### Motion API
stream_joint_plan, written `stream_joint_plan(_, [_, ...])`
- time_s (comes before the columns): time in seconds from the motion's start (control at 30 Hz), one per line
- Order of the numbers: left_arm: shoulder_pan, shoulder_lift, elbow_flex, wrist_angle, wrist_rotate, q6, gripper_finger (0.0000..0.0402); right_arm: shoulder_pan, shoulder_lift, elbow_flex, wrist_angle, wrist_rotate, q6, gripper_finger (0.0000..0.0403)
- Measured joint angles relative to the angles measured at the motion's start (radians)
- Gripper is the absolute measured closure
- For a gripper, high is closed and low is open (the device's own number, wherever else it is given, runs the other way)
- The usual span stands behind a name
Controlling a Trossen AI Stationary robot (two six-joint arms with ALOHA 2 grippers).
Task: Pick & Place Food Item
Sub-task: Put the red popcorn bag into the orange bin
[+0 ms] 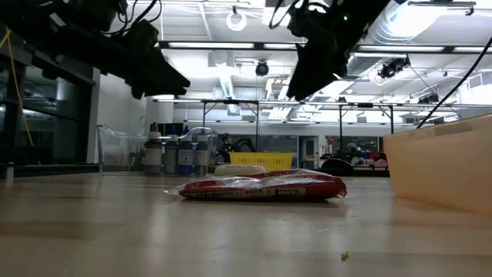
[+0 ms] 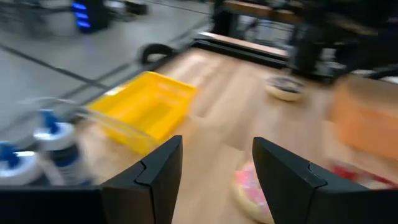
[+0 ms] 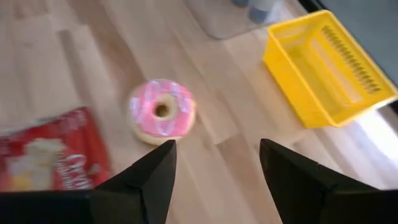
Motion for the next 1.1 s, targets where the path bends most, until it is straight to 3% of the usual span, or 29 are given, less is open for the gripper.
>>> stream_joint_plan(0.2, [0.021, 0.0, 0.0, -0.005, 0.176, -0.04, 0.0212, -0.035, 0.0, 0.0, -0.019, 0.001, -0.053, 0.0183])
stream_joint_plan(0.4, [0.056, 0.0, 0.0, -0.006, 0.267, -0.085, 0.0212, -0.053, 0.0, 0.0, -0.039, -0.006, -0.077, 0.0183])
stream_joint_plan(0.8, [0.092, 0.0, 0.0, -0.029, 0.323, -0.096, 0.0212, -0.052, 0.0, 0.0, -0.098, -0.007, -0.067, 0.0183])
stream_joint_plan(1.1, [0.091, 0.0, 0.0, -0.068, 0.324, -0.205, 0.0213, -0.053, 0.0, 0.0, -0.114, -0.007, -0.075, 0.0183])
